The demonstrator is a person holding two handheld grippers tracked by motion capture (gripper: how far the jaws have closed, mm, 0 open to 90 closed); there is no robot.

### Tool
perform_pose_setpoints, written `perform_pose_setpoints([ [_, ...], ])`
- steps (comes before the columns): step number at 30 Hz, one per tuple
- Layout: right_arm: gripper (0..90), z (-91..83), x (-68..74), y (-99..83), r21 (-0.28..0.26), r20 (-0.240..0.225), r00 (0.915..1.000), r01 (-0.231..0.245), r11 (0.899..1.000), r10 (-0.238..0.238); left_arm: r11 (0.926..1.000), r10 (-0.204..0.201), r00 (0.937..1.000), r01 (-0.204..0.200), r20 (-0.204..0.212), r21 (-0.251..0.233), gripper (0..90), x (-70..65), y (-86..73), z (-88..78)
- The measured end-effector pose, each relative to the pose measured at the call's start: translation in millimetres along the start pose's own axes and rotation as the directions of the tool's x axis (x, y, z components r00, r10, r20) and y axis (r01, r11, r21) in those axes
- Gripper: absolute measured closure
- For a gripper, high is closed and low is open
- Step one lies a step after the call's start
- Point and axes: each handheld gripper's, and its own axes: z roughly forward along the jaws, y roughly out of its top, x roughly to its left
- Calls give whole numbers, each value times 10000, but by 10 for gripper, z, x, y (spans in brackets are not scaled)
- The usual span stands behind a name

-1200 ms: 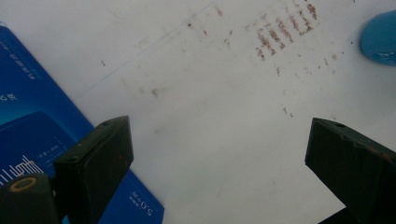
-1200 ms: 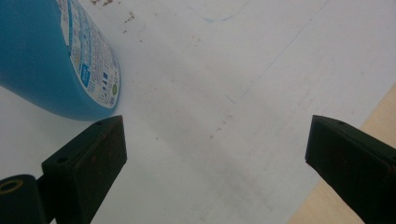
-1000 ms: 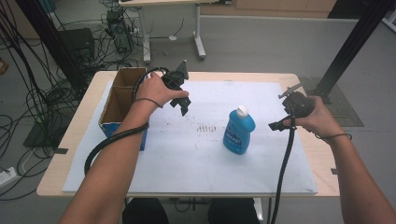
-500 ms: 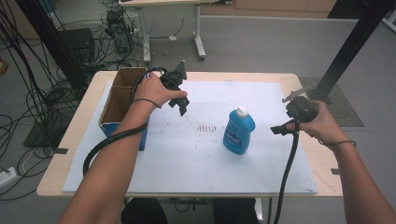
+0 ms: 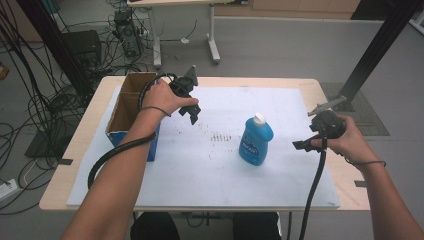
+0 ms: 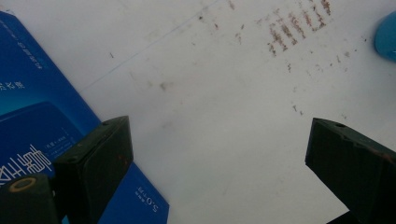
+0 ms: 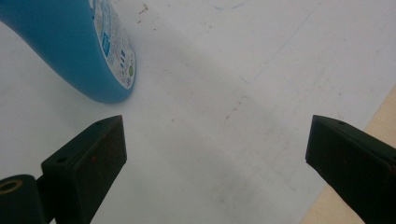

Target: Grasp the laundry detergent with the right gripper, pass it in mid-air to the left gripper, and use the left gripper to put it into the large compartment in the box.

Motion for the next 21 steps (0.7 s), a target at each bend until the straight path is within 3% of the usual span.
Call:
perform_pose_setpoints([
  [21,56,3,91,-208,-378,-418,9991,-7,9993,-9,9999,-146,9998,146,133,8,80,24,-38,46],
])
